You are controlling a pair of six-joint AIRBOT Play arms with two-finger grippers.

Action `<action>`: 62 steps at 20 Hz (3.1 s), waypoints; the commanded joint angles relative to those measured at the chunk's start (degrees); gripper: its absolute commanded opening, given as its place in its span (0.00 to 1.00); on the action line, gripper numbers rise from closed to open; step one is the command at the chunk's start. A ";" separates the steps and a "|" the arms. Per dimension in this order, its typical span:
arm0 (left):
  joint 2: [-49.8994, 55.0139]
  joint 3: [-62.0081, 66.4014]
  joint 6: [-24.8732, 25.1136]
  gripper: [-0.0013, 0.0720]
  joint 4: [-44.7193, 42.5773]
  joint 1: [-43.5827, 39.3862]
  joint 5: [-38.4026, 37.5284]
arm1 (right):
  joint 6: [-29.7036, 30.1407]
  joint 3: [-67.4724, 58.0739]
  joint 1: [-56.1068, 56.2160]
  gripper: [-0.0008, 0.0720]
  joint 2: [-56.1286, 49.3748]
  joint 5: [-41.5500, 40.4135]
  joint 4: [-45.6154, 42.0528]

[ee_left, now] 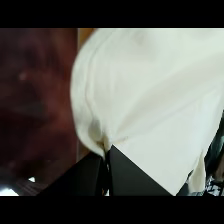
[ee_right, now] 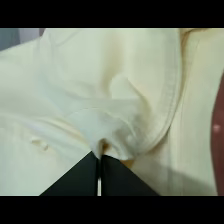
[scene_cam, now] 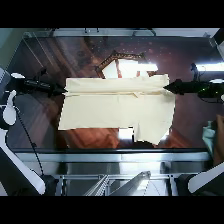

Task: Fold the shirts.

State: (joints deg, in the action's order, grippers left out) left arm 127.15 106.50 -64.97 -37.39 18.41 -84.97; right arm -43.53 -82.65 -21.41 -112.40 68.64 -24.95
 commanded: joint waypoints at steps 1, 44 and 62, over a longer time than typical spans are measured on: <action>0.13 -0.46 -0.13 0.04 -0.48 -0.42 -1.79 | -0.50 0.02 -0.04 0.05 -0.46 3.96 -1.03; -35.28 -49.20 1.77 0.45 -15.54 13.33 -7.74 | -6.47 52.06 2.10 0.46 28.11 -2.84 -6.91; -26.69 -49.20 5.16 0.40 -13.51 1.40 5.25 | -5.73 52.09 1.40 0.48 28.11 1.51 -7.30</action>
State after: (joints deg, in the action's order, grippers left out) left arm 99.55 57.34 -60.73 -51.59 21.41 -82.76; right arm -49.23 -30.55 -19.55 -84.36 67.66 -31.86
